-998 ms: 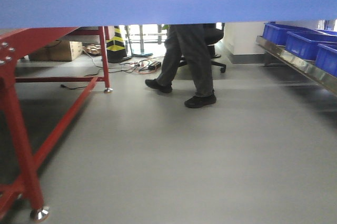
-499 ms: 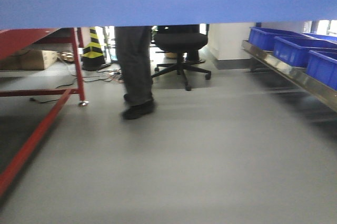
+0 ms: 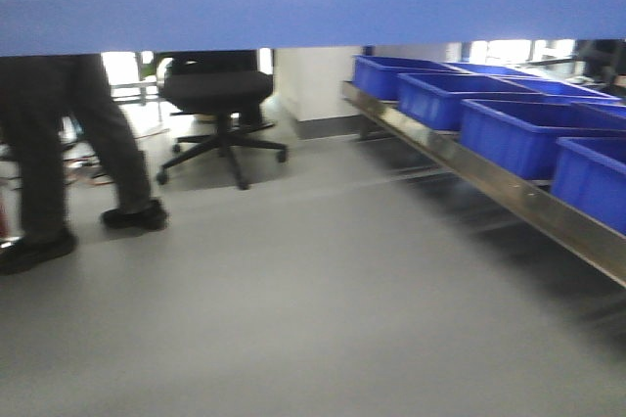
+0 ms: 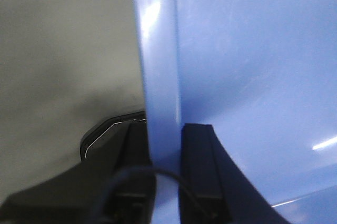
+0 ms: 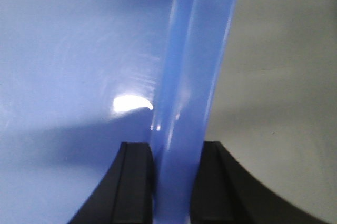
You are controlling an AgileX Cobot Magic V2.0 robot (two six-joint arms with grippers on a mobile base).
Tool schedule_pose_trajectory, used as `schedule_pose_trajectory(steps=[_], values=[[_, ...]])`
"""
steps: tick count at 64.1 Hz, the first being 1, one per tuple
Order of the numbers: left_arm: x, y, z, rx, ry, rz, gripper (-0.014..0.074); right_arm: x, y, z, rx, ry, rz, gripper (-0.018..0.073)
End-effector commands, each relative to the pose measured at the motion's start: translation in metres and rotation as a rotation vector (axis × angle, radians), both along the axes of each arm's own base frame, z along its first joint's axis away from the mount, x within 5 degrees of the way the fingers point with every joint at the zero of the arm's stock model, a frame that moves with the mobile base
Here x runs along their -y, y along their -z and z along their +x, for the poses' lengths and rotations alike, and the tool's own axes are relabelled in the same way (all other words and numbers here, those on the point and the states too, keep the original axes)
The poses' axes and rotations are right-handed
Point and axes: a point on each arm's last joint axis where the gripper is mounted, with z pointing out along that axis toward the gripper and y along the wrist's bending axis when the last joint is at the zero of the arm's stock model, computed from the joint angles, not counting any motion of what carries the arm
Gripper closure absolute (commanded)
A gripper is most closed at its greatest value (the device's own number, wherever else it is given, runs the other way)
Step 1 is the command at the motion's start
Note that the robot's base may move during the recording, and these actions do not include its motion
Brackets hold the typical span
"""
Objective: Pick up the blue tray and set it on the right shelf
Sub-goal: 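Carry the tray with both grippers while driving to the shelf rack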
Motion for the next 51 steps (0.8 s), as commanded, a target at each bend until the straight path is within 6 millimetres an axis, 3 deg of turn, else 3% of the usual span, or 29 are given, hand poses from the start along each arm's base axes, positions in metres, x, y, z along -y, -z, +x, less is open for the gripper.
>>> schedule_pose_trajectory(steps=[1, 51], values=[[0.0016, -0.0126, -0.015, -0.042, 0.06, -0.052, 0.0645, -0.0019, -0.0167, -0.0003, 0.114, -0.04, 0.066, 0.0504], [0.0017, -0.0126, -0.0151, -0.042, 0.06, -0.053, 0.0645, -0.0019, -0.0168, -0.0002, 0.115, -0.041, 0.067, 0.0504]])
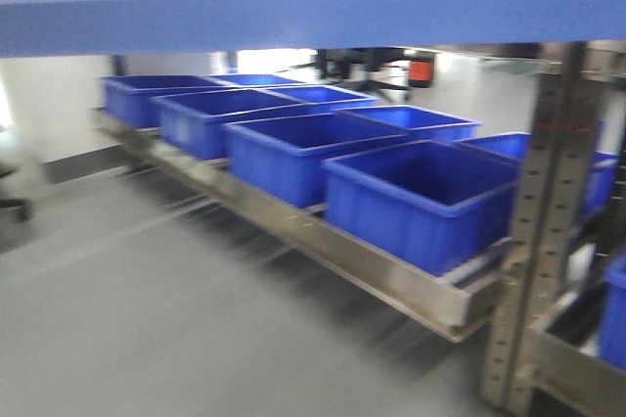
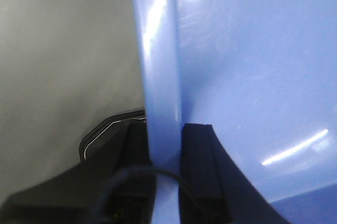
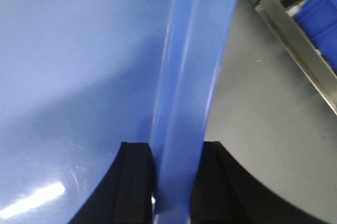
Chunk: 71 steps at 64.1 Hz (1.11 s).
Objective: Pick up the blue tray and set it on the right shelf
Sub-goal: 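Carry the tray with both grippers while driving to the shelf rack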
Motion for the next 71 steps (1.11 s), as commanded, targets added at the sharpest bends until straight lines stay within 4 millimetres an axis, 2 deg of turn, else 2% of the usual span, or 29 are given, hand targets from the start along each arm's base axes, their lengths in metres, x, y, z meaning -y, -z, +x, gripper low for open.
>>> schedule_pose_trajectory(steps=[1, 71], values=[[0.0014, -0.0126, -0.0147, -0.038, 0.059, -0.051, 0.0645, -0.0019, -0.0168, -0.0002, 0.115, -0.041, 0.067, 0.0504], [0.0014, -0.0126, -0.0147, -0.038, 0.059, -0.051, 0.0645, -0.002, -0.0169, -0.0001, 0.117, -0.041, 0.068, 0.0504]])
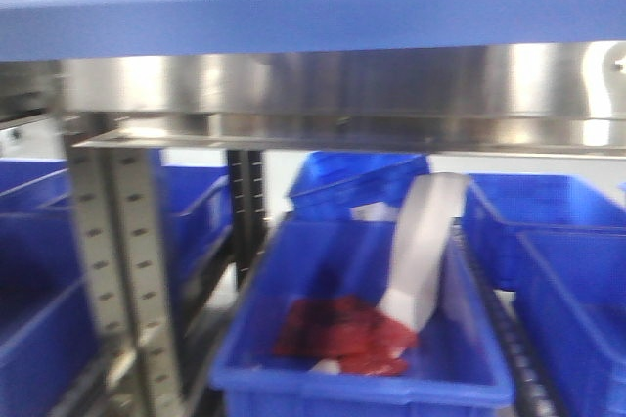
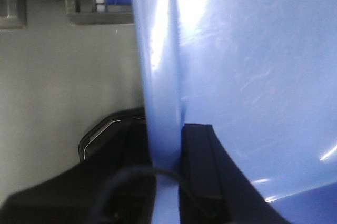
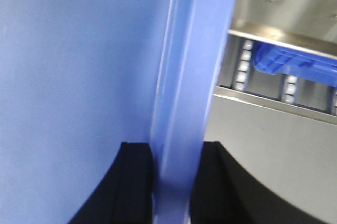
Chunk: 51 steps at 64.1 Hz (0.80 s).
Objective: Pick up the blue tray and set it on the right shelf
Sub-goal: 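Carry the tray with both grippers while driving to the shelf rack, then raise the held tray with both grippers above the metal shelf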
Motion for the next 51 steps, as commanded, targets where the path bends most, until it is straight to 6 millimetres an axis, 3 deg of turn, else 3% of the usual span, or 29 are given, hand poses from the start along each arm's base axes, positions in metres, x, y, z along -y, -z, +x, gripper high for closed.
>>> schedule_pose_trajectory(steps=[1, 51], values=[[0.0013, -0.0126, -0.0146, -0.037, 0.059, -0.049, 0.0645, -0.0022, -0.0169, -0.0002, 0.115, -0.042, 0.07, 0.0504], [0.0013, -0.0126, -0.0146, -0.037, 0.059, -0.049, 0.0645, -0.0023, -0.0169, -0.0002, 0.116, -0.042, 0.071, 0.0504]])
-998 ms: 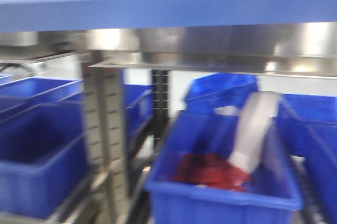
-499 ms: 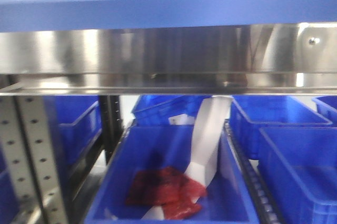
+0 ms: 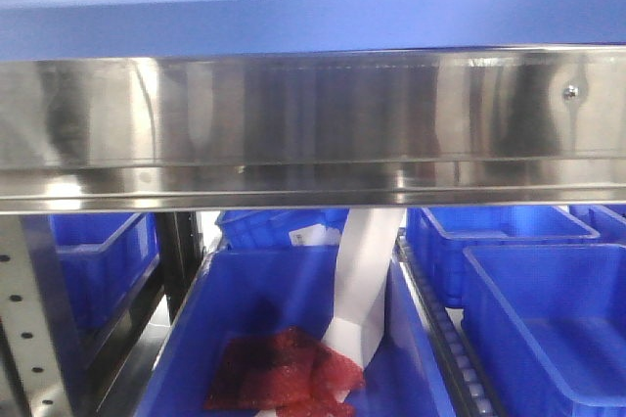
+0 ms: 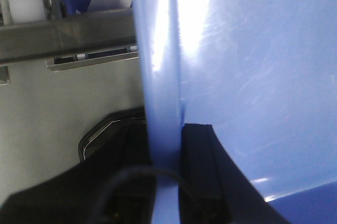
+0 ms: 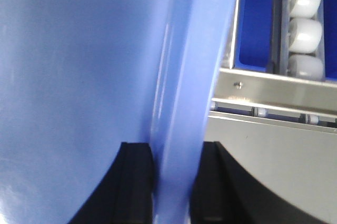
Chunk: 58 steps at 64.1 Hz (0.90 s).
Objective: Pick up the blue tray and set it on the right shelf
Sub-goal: 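Raise the held tray with both grippers above the metal shelf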
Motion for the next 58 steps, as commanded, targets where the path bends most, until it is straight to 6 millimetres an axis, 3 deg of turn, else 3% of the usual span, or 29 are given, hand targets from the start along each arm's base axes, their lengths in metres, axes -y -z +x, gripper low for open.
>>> schedule_pose_trajectory(steps=[1, 58], values=[[0.0013, -0.0126, -0.0146, -0.037, 0.059, -0.049, 0.0645, -0.0023, -0.0169, -0.0002, 0.116, -0.042, 0.071, 0.0504], [0.0013, -0.0126, -0.0146, -0.037, 0.059, -0.049, 0.0645, -0.0023, -0.0169, -0.0002, 0.116, -0.042, 0.071, 0.0504]])
